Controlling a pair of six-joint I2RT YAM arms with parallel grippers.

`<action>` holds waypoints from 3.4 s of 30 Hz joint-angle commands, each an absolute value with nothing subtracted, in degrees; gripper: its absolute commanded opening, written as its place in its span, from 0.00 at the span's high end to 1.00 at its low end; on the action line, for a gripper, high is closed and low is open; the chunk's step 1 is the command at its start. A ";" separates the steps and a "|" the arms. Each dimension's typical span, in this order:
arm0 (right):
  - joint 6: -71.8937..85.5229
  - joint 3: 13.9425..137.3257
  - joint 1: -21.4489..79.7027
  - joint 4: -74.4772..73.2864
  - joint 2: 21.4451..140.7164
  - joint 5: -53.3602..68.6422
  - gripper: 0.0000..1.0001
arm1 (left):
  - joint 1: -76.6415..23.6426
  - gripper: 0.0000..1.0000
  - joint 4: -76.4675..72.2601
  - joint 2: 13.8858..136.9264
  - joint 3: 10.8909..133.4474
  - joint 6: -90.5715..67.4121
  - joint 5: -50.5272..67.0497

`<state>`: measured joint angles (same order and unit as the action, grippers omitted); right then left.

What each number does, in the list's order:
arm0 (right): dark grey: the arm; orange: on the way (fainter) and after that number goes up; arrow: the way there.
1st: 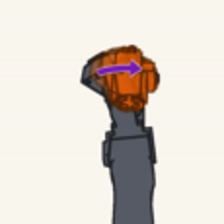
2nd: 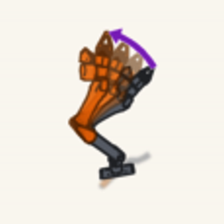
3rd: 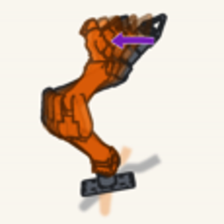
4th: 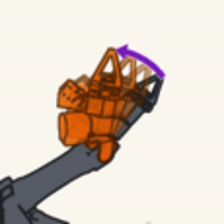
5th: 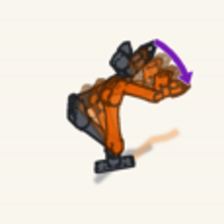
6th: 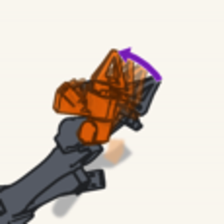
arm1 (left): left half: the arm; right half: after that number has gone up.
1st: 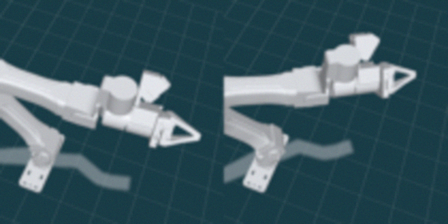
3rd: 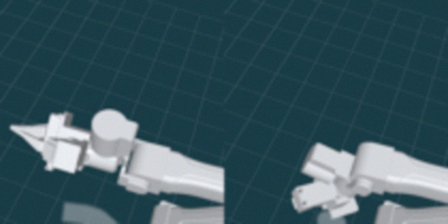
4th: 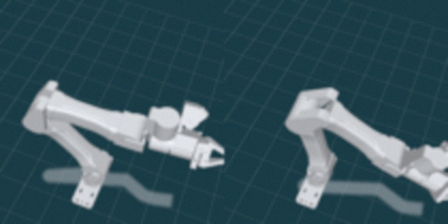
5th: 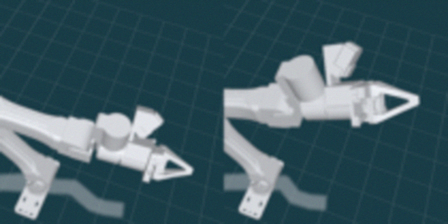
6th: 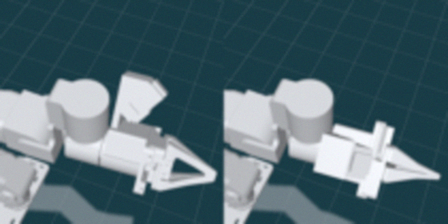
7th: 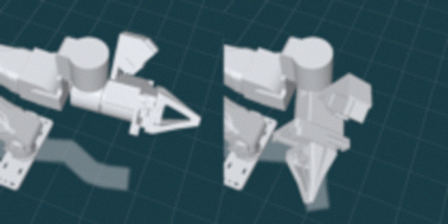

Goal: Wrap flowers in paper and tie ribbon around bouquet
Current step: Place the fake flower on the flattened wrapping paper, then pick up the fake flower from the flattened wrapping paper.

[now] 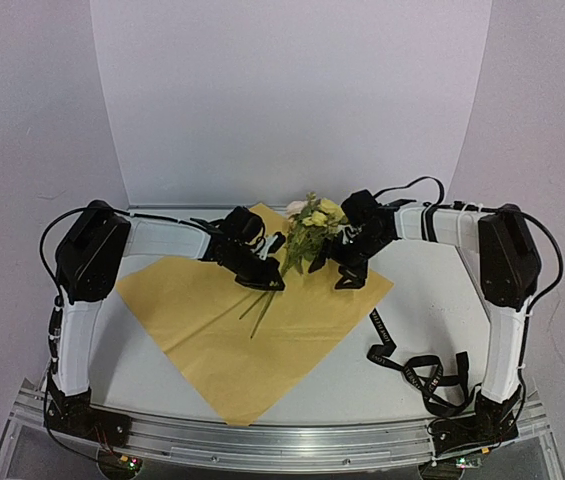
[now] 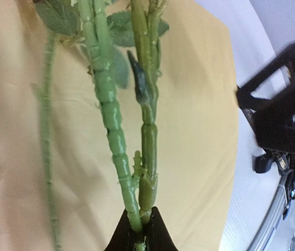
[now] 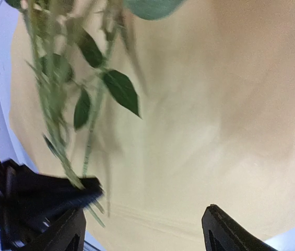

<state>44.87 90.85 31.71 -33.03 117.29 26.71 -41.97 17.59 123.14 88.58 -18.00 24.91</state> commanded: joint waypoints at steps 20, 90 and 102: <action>47.26 83.01 26.55 -30.95 119.70 22.15 0.54 | -40.17 0.79 28.40 131.73 106.84 -14.03 7.05; 52.68 65.65 33.84 -34.04 107.19 10.22 0.69 | -46.71 0.50 33.83 141.86 118.82 -13.77 -7.97; 42.92 73.19 33.78 -41.56 105.52 8.81 0.61 | -46.39 0.84 29.13 138.92 114.14 -11.94 -7.60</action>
